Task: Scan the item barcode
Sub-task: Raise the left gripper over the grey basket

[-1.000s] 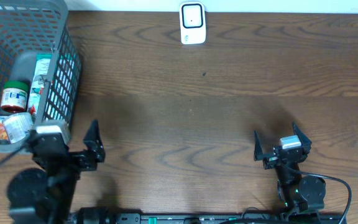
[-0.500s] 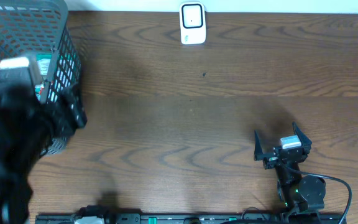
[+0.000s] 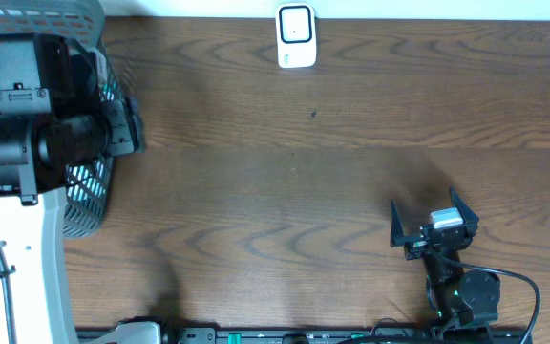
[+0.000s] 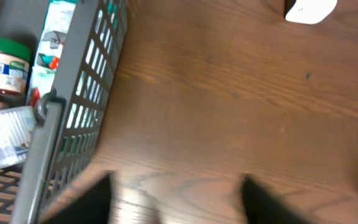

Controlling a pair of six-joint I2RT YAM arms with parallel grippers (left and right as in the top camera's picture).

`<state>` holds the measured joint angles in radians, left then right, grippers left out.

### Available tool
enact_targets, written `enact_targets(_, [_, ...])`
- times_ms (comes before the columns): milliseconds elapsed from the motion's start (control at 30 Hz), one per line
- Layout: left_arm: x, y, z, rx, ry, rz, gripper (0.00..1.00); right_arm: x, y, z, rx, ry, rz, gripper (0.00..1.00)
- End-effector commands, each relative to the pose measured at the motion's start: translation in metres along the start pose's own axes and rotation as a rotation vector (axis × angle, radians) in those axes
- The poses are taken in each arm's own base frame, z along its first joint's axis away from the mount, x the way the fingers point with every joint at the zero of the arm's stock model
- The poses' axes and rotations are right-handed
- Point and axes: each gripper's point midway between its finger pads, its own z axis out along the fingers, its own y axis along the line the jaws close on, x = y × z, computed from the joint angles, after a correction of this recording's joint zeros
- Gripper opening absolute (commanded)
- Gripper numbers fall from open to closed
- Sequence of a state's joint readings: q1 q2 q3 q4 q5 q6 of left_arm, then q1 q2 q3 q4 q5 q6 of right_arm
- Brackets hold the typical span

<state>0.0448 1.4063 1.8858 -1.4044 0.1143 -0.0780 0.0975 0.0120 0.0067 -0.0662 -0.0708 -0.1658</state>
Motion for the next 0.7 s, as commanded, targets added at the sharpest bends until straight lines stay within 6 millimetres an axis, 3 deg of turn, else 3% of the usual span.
enact_targets(0, [-0.006,0.002,-0.008,-0.007,-0.04,0.001,0.07,0.0,0.001,0.0,-0.004,-0.001,0.0,0.99])
enact_targets(300, [-0.019,0.001,-0.019,-0.006,-0.123,0.004,0.08,0.0,0.001,0.0,-0.004,-0.001,0.0,0.99])
enact_targets(467, [-0.028,0.002,-0.022,-0.012,-0.17,-0.007,0.14,0.0,0.001,0.0,-0.004,-0.001,0.0,0.99])
enact_targets(667, [-0.04,0.029,-0.019,-0.153,-0.216,-0.189,0.16,0.0,0.001,0.0,-0.004,-0.001,0.0,0.99])
